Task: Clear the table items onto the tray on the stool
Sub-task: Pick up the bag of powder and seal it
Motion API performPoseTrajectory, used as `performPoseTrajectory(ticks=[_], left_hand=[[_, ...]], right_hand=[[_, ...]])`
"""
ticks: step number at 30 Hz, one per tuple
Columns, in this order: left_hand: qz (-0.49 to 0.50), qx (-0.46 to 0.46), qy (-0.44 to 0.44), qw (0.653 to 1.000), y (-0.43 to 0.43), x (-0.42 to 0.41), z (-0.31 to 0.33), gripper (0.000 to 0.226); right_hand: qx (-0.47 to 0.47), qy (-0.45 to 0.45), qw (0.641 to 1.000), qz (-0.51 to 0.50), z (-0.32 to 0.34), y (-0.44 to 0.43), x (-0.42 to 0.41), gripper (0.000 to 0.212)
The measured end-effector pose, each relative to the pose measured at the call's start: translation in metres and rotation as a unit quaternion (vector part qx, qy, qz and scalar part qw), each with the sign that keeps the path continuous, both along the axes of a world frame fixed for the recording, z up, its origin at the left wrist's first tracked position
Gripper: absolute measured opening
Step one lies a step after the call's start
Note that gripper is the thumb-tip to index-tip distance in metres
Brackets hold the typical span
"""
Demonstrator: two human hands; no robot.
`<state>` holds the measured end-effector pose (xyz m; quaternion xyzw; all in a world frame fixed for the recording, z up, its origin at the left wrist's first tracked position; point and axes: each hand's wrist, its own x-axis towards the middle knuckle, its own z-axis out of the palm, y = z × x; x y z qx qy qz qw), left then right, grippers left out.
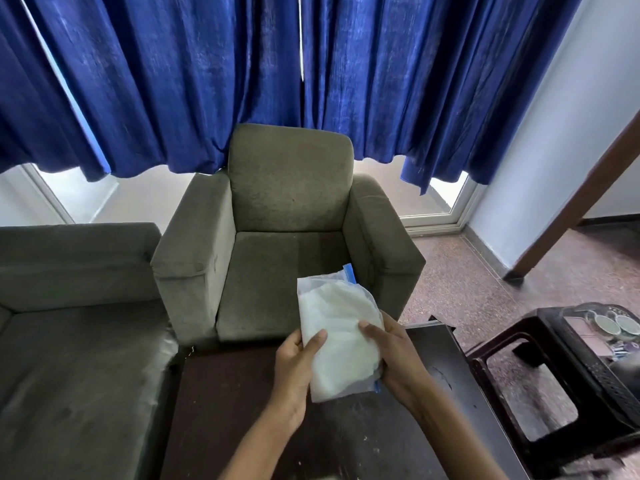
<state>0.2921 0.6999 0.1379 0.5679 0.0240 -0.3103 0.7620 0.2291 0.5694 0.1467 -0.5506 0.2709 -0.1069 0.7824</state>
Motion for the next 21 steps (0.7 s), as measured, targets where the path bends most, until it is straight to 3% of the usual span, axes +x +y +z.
performPoseTrajectory(ticks=[4, 13, 21], left_hand=[[-0.028, -0.025, 0.019, 0.999, 0.003, 0.007, 0.0, 0.017], [-0.165, -0.064, 0.059, 0.982, -0.014, -0.001, -0.002, 0.023], [-0.305, 0.034, -0.09, 0.948, -0.083, -0.054, 0.001, 0.016]], right_hand=[[0.018, -0.007, 1.0, -0.011, 0.004, 0.002, -0.004, 0.028], [-0.039, 0.016, 0.99, -0.138, 0.002, 0.008, -0.045, 0.027], [-0.039, 0.023, 0.962, -0.269, -0.003, -0.038, -0.122, 0.035]])
